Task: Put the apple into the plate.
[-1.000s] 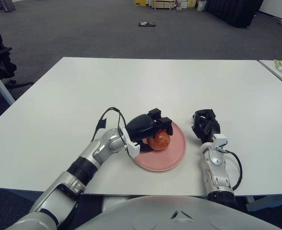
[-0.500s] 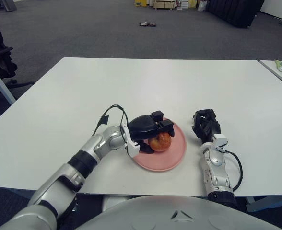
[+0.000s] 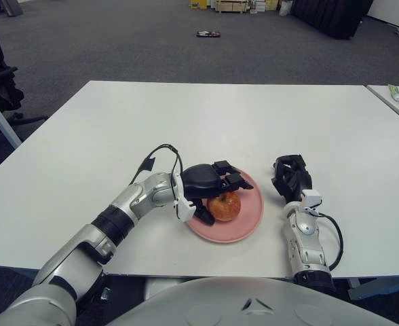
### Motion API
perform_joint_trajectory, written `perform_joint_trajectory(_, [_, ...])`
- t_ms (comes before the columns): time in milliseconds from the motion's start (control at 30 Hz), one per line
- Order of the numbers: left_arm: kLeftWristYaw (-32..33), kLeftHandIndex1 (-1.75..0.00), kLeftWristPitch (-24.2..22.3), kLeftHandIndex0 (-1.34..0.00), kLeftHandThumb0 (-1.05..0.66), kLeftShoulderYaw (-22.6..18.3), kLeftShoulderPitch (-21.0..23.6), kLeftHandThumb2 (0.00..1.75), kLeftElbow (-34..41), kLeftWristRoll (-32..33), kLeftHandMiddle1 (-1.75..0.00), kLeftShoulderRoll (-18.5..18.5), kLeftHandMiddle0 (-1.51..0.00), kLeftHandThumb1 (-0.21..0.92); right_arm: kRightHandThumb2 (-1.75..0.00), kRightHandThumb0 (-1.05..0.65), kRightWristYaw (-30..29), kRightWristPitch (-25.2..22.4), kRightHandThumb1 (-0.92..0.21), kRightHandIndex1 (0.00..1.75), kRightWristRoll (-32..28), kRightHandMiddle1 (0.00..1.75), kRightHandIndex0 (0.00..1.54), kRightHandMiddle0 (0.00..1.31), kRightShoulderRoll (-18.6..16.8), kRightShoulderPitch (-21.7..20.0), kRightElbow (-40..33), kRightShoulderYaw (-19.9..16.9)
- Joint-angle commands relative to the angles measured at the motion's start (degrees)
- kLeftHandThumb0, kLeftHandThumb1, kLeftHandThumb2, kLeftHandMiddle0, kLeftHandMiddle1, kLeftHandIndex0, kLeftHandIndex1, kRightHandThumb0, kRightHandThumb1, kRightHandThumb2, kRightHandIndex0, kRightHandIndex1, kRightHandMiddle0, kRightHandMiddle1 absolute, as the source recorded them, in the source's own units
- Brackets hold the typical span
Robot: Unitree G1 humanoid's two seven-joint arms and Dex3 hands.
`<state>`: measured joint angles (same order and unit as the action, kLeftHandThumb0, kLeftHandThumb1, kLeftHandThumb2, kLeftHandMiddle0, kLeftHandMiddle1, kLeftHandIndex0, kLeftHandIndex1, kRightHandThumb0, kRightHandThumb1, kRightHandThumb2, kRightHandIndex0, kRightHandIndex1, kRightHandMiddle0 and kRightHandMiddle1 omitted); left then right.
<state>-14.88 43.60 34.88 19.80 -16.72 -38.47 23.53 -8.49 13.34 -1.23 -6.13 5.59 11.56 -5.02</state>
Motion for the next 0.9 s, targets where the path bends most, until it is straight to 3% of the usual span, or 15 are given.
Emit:
perform_joint_trajectory(0, [-0.5, -0.01, -0.34, 0.0, -1.04, 0.11, -0.71, 1.02, 0.1, -1.25, 0.0, 0.96, 0.0, 0.92, -0.6, -0.35, 0.24, -0.9, -0.87, 1.23, -0.23, 1.75, 0.5, 0.22, 0.06, -0.14, -0.23, 0.05])
perform_joint_trajectory(433, [1.03, 0.0, -0.5, 0.0, -1.05, -1.74, -1.9, 1.01, 1.55, 0.14, 0.0, 0.78, 0.0, 0.92, -0.56, -0.35, 0.1, -2.59, -0.9, 1.23, 0.42, 1.75, 0.49, 0.21, 0.41, -0.26, -0.42, 0.19])
perform_joint_trajectory(867, [4.96, 0.0, -3.39, 0.0, -1.04, -8.78, -5.7, 1.0, 3.53, 4.34, 0.0, 0.2, 0.0, 0.92, -0.54, -0.35, 0.49, -1.58, -0.91, 1.22, 0.42, 1.75, 0.49, 0.2, 0.66, -0.13, 0.11, 0.18])
